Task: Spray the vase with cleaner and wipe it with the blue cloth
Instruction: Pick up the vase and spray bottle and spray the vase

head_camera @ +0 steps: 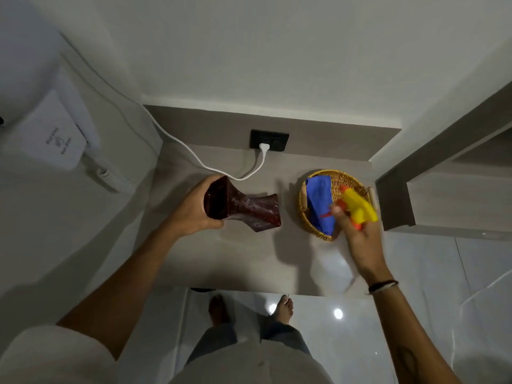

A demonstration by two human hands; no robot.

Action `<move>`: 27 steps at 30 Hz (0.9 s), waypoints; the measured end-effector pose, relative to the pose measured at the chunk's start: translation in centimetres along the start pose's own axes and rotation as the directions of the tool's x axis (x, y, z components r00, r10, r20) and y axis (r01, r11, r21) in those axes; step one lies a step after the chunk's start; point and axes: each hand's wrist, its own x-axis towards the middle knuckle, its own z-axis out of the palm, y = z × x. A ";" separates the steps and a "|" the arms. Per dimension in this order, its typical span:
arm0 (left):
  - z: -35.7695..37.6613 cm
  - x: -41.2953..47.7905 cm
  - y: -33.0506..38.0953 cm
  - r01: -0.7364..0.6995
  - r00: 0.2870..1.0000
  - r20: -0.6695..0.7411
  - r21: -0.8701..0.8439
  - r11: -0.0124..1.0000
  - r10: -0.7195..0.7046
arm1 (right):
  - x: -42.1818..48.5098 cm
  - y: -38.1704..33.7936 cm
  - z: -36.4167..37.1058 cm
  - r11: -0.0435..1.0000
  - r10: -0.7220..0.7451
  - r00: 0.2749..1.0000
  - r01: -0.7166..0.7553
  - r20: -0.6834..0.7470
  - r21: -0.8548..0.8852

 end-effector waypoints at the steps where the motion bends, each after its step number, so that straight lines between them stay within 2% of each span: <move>1: 0.0 -0.1 -0.6 -0.005 1.000 -0.001 -0.016 1.000 0.005 | -1.1 0.2 1.2 0.999 0.022 0.995 -0.019 0.095 -0.027; 3: -0.2 -0.3 -1.3 -0.030 1.000 -0.006 -0.037 0.999 0.030 | -2.7 1.0 4.0 0.984 -0.013 0.969 0.056 0.246 -0.171; 5: -0.3 -0.5 -1.8 -0.029 0.999 0.014 -0.036 0.999 0.029 | -3.6 1.4 6.7 0.972 0.056 0.941 0.025 0.333 -0.234; 8: -0.3 -0.6 -1.9 -0.036 0.999 0.010 -0.016 0.999 0.037 | -4.0 0.6 9.7 0.996 0.055 0.903 -0.019 0.426 -0.088; 11: -0.3 -0.8 -2.0 -0.025 1.000 0.004 -0.002 1.000 0.025 | -3.0 0.2 11.4 0.999 0.019 0.884 0.006 0.468 -0.052; 14: -0.3 -1.0 -1.8 -0.049 0.999 -0.014 0.046 0.998 0.050 | -1.7 0.0 12.6 0.997 0.009 0.873 0.028 0.488 -0.069; 21: -0.6 -1.1 -3.0 -0.042 0.999 -0.027 0.121 0.992 0.045 | -0.1 0.8 13.0 0.964 0.043 0.871 0.092 0.489 -0.249; 27: -0.6 -1.3 -2.8 -0.052 0.998 -0.037 0.110 0.993 0.056 | -0.1 1.6 11.3 0.923 0.130 0.918 0.026 0.374 -0.383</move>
